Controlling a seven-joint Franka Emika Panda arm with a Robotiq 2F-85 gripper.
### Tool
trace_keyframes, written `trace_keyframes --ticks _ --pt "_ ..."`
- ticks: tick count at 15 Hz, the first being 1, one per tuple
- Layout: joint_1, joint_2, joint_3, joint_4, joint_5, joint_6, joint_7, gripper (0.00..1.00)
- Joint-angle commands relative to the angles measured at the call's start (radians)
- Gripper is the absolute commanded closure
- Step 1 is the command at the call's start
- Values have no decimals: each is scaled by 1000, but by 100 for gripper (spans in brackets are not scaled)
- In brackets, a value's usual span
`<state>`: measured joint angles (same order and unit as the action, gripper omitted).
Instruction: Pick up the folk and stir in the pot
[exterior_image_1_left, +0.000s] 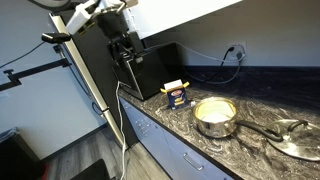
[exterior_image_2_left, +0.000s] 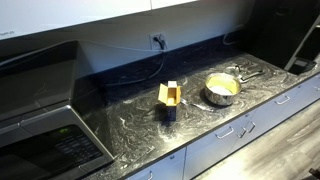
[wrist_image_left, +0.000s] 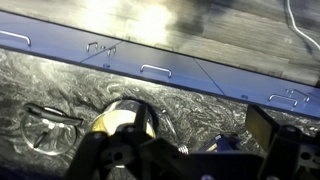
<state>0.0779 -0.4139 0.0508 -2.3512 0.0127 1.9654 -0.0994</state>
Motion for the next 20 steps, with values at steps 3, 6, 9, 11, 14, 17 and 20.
trace_keyframes --ticks 3,6,9,11,14,17,20 --pt "-8 300 23 138 -168 322 -46 0" --pt "-11 436 15 209 -210 451 -32 0" --pt "-6 562 11 275 -222 521 -15 0" --pt "-6 526 10 234 -207 511 -27 0" --pt "-4 589 7 279 -226 519 -9 0" --pt "-5 607 -4 288 -257 558 6 0" --pt "-22 659 7 290 -217 603 -66 0"
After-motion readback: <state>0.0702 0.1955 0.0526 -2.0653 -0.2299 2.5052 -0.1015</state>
